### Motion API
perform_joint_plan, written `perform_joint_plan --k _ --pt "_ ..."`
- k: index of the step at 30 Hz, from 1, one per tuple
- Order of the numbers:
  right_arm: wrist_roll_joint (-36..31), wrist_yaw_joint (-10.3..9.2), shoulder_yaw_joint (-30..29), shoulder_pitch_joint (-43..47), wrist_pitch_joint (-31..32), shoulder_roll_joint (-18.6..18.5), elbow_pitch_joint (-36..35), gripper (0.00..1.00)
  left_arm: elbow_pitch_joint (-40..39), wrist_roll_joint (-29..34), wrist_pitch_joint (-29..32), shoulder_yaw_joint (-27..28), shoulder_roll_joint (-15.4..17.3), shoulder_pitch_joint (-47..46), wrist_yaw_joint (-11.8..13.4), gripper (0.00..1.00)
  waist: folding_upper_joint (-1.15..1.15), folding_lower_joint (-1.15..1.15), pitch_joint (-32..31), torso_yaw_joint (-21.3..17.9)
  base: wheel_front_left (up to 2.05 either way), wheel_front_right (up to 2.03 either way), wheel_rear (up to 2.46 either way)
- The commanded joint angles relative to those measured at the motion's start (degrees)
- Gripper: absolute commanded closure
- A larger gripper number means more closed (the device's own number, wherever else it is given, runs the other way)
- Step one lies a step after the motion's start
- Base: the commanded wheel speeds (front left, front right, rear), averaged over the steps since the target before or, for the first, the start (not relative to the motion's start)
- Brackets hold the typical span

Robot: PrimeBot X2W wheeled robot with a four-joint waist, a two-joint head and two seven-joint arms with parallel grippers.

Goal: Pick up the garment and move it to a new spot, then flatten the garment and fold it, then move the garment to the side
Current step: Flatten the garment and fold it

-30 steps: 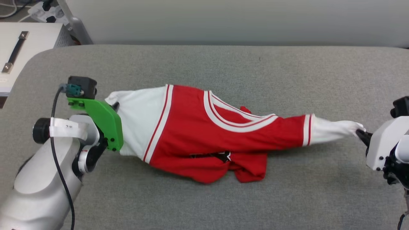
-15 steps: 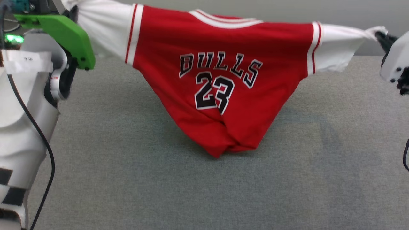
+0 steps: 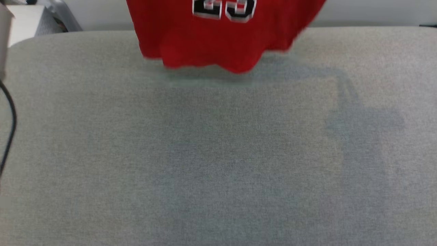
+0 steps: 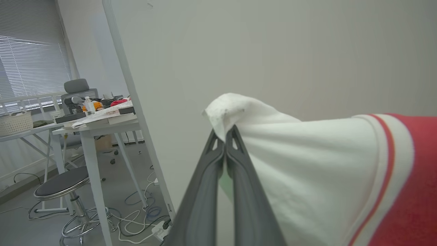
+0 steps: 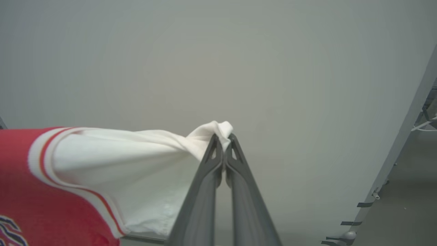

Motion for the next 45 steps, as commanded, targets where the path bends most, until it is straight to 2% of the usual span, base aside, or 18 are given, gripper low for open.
perform_joint_plan --k 1,6,12,21,26,34,40,45 --pt "-0.64 -0.08 -0.16 -2.77 -1.40 -0.02 1.15 1.00 1.05 0.65 -1.24 0.41 0.24 -2.66 -0.26 1.00 0.00 0.00 4.21 -1.07 0.00 0.00 0.00" --pt "-2.25 -0.08 0.10 -11.06 -5.94 -0.15 5.22 1.00 4.40 1.52 -4.57 0.81 0.31 -9.27 -0.95 1.00 0.00 0.00 8.30 -1.59 0.00 0.00 0.00" --pt "-2.34 -0.08 1.68 -17.19 -9.39 -0.09 9.26 1.00 7.59 0.47 -6.93 1.84 -0.38 -13.08 -1.98 1.00 0.00 0.00 12.70 -1.45 0.00 0.00 0.00" --pt "0.59 -0.08 7.51 -18.75 -10.69 0.94 13.61 1.00 12.93 -2.79 -8.93 3.05 -3.12 -12.24 -4.94 1.00 0.00 0.00 17.90 -0.90 0.00 0.00 0.00" --pt "4.81 -0.08 11.61 -17.02 -9.40 1.62 14.78 1.00 16.50 -5.56 -9.46 4.00 -5.34 -9.25 -7.66 1.00 0.00 0.00 19.02 -0.62 0.00 0.00 0.00" --pt "14.51 -0.08 19.53 -6.29 -6.31 0.74 11.48 1.00 21.01 -10.48 -9.42 5.60 -8.75 -0.16 -11.73 1.00 0.00 0.00 17.93 -0.08 0.00 0.00 0.00" --pt "22.63 -0.08 23.74 8.16 -6.89 -3.44 5.92 1.00 21.53 -12.91 -10.73 5.49 -11.11 11.24 -13.53 1.00 0.00 0.00 14.60 1.01 0.00 0.00 0.00" --pt "27.93 -0.08 24.69 20.63 -8.77 -7.03 0.97 1.00 19.40 -13.91 -11.75 5.11 -11.33 22.97 -14.00 1.00 0.00 0.00 10.32 1.43 0.00 0.00 0.00"
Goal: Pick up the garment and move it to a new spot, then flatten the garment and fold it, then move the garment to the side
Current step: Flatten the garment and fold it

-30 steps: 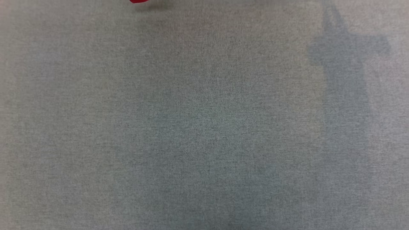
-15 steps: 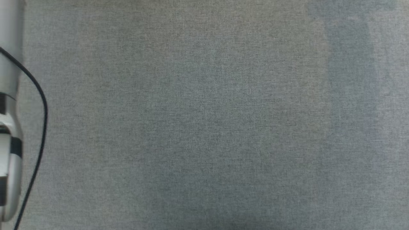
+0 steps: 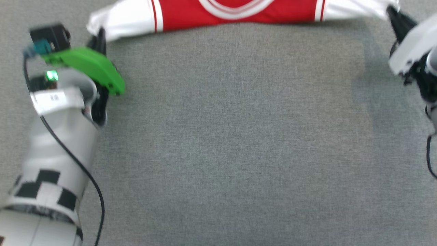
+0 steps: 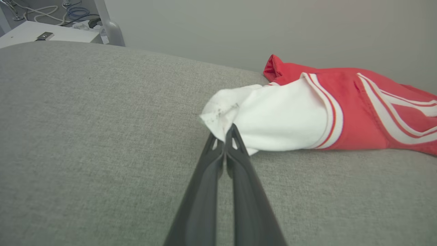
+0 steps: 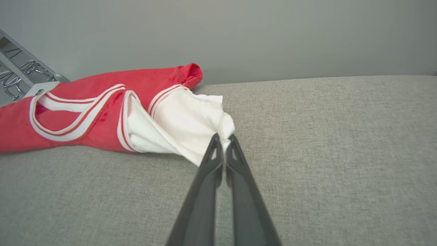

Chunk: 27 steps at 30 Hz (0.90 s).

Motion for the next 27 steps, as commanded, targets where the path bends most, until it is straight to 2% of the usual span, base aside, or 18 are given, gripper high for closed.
perform_joint_plan --k 1,5,6,11,15,21,22,27 --pt "0.98 -0.08 0.35 3.02 -0.61 -0.76 -1.28 1.00 -1.21 -0.37 -0.58 0.07 -0.03 3.20 -0.30 1.00 0.00 0.00 -3.63 0.64 0.00 0.00 0.00" --pt "3.15 -0.08 -0.01 11.23 -1.40 -2.61 -4.96 1.00 -5.14 -0.35 -0.78 0.40 1.07 11.73 -0.34 1.00 0.00 0.00 -7.47 0.65 0.00 0.00 0.00" --pt "4.09 -0.08 -0.98 16.93 -1.16 -3.64 -7.84 1.00 -9.70 0.29 -0.80 1.18 2.46 17.34 0.62 1.00 0.00 0.00 -10.50 0.81 0.00 0.00 0.00" --pt "4.37 -0.08 -4.10 25.93 0.12 -4.55 -11.99 1.00 -16.93 0.37 -0.55 1.35 4.33 26.67 2.74 1.00 0.00 0.00 -15.05 0.77 0.00 0.00 0.00" --pt "3.23 -0.08 -7.57 33.61 1.98 -4.35 -15.50 1.00 -24.40 -0.28 1.89 1.10 6.12 34.77 5.48 1.00 0.00 0.00 -18.14 0.55 0.00 0.00 0.00" --pt "0.64 -0.08 -14.76 44.75 5.49 -2.00 -20.94 1.00 -37.95 -1.89 6.32 1.53 9.36 46.66 10.83 1.00 0.00 0.00 -21.72 0.41 0.00 0.00 0.00" --pt "-0.52 -0.08 -17.39 48.60 6.97 -0.76 -23.06 1.00 -42.52 -2.37 7.91 1.67 10.50 50.48 12.80 1.00 0.00 0.00 -22.65 0.47 0.00 0.00 0.00" --pt "-3.96 -0.08 -24.48 58.72 11.91 3.45 -29.14 1.00 -52.87 -3.68 11.00 2.60 13.39 59.40 17.63 1.00 0.00 0.00 -24.82 0.59 0.00 0.00 0.00"
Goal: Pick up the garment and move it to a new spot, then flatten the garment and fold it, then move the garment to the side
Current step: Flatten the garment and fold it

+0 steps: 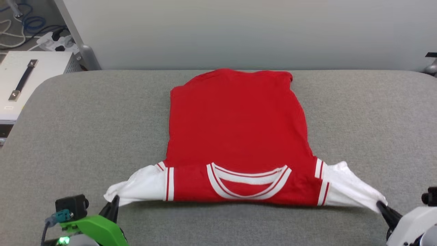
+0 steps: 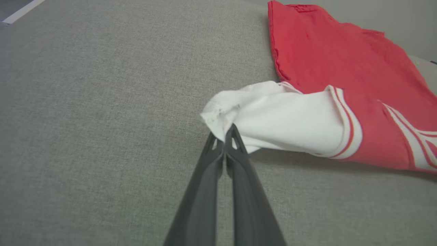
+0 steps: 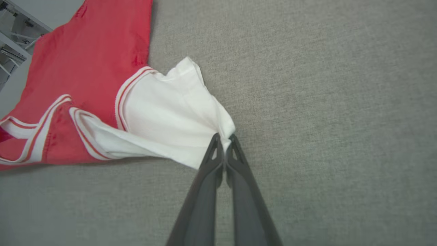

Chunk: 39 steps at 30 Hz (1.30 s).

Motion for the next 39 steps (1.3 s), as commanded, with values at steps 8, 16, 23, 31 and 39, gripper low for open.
perform_joint_plan --k 8,16,23,31,39 --pt "-7.00 -0.06 -9.10 13.89 8.08 9.01 -9.78 1.00 -8.65 -2.49 2.87 1.07 2.52 11.38 5.47 1.00 0.00 0.01 -2.92 0.08 0.00 0.00 0.00" --pt "-12.08 -0.06 -11.84 19.17 12.06 14.85 -11.50 1.00 -7.80 -4.07 2.35 0.76 1.00 14.99 6.03 1.00 0.00 0.01 -3.51 -0.01 0.00 0.00 0.00" --pt "-12.83 -0.06 -10.60 16.69 10.39 15.03 -12.22 0.00 -8.02 -3.36 2.38 -0.26 0.41 13.26 5.65 1.00 0.00 0.01 -2.85 0.45 0.00 0.00 0.00" --pt "-15.69 -0.06 -11.61 7.23 0.98 13.65 -11.16 0.00 -9.58 -1.41 1.61 -1.18 -0.17 10.15 5.92 1.00 0.00 0.01 -0.06 1.44 0.00 0.00 0.00" --pt "-15.95 -0.06 -11.18 -9.08 -1.83 10.02 -2.54 0.00 -13.49 2.28 1.14 -2.86 -0.38 5.47 6.56 1.00 0.00 0.01 4.59 4.59 0.00 0.00 0.00"
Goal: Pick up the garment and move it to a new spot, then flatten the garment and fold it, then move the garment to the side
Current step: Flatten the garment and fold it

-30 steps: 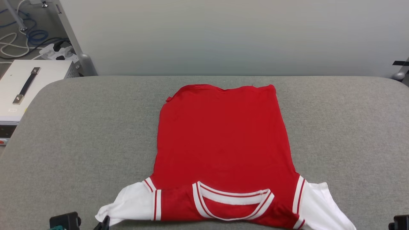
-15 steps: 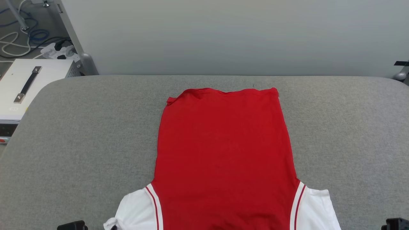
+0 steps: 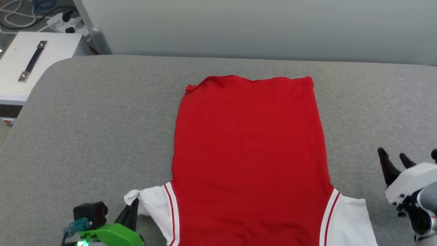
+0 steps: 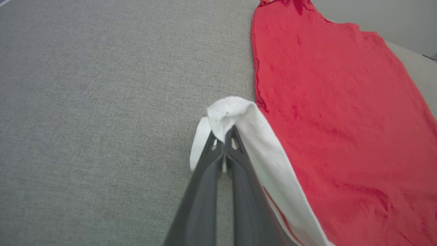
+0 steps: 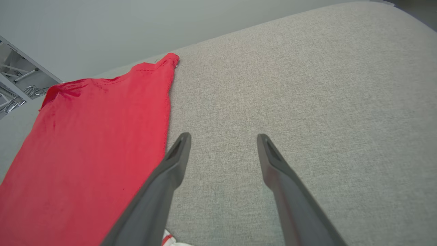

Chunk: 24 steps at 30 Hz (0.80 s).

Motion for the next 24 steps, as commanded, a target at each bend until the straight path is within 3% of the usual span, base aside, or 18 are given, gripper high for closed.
perform_joint_plan --k 1,5,13,24 --pt "0.34 -0.05 0.46 -3.47 -0.01 -1.04 1.92 0.00 -0.92 1.03 -0.24 -0.31 -0.34 -1.65 0.35 1.00 0.00 0.00 2.55 2.37 0.00 0.00 0.00" --pt "1.86 -0.05 2.09 -12.24 2.41 -4.18 8.10 0.00 -3.49 3.00 -0.13 -1.30 -0.56 -4.08 0.87 1.00 0.00 0.00 4.85 4.55 0.00 0.00 0.00" --pt "4.37 -0.05 7.14 -29.14 13.16 -10.10 20.06 0.00 -8.48 6.43 0.76 -3.73 -1.69 -8.50 1.80 1.00 0.00 0.00 10.30 9.30 0.00 0.00 0.00" --pt "3.40 -0.05 13.08 -46.81 25.14 -13.34 28.81 0.00 -10.66 9.10 0.46 -6.12 -3.95 -13.79 1.22 1.00 0.00 0.00 18.27 14.29 0.00 0.00 0.00"
